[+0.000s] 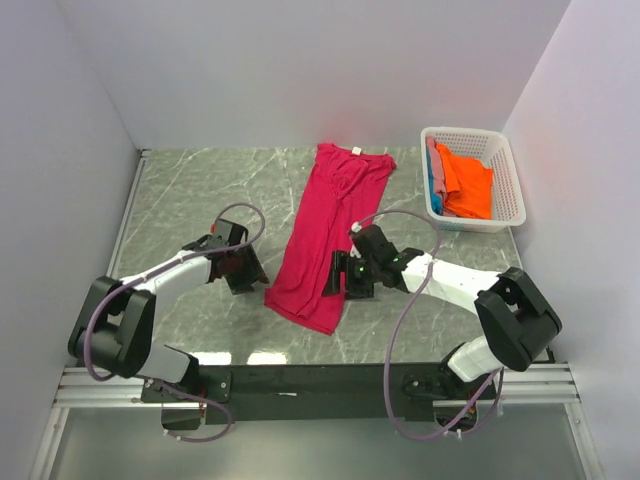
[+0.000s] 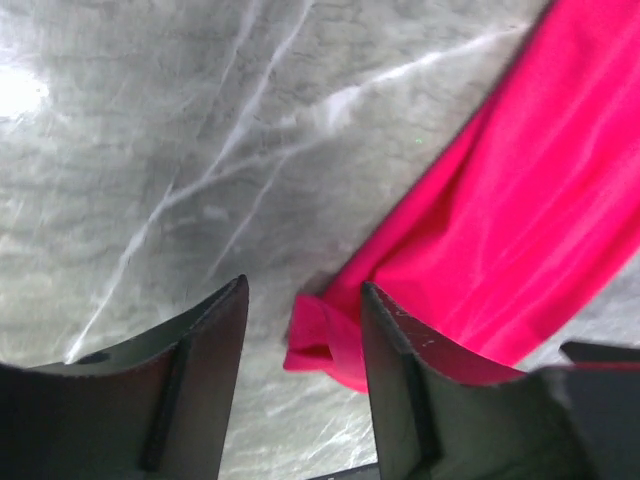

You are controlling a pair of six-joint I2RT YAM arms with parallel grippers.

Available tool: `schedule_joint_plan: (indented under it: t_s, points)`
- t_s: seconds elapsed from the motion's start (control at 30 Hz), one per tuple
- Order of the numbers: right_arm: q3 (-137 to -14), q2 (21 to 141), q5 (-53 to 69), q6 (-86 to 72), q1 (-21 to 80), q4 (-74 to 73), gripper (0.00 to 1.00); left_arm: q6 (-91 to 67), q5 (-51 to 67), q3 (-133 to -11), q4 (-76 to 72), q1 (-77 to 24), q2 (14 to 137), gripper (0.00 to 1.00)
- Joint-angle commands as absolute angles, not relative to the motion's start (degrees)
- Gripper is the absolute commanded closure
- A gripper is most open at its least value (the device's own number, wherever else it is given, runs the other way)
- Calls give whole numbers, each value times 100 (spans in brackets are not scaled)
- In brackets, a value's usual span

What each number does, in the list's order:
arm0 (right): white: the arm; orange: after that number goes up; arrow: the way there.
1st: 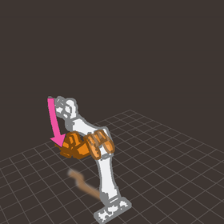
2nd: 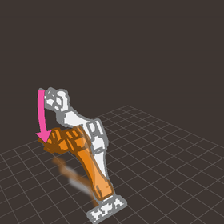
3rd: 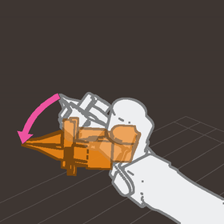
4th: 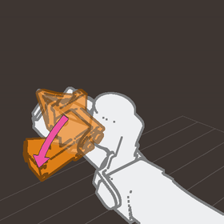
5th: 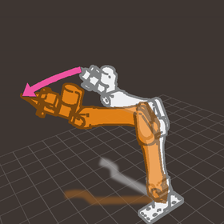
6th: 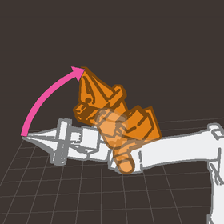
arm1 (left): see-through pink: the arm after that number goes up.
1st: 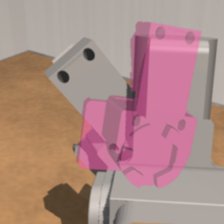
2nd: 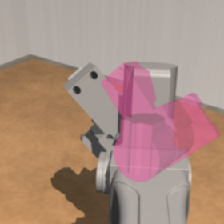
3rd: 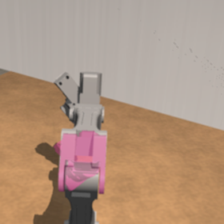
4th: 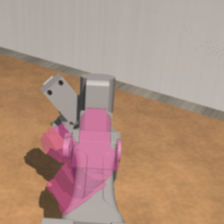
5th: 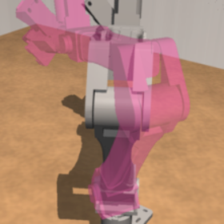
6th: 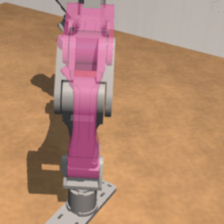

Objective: Fold and stack the t-shirts
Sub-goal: Fold the tshirt

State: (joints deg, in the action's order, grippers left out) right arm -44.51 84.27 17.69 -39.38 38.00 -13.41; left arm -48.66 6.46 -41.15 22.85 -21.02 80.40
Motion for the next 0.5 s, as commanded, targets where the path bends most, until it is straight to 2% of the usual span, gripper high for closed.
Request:
schedule_joint_plan:
  t_s: [0.0, 0.2, 0.47]
  points:
    - [-4430, 8314, 1969, -4192, 4043, -967, 25, -4702, 957, -4131, 1873, -2074, 8218, 47]
    - [-4307, 8394, 1934, -4350, 4184, -976, 27, -4658, 1362, -3885, 1609, -2065, 8183, 50]
    - [-4254, 8394, 1819, -4403, 4306, -1177, 27, -4790, 1828, -3419, 1319, -2074, 8024, 73]
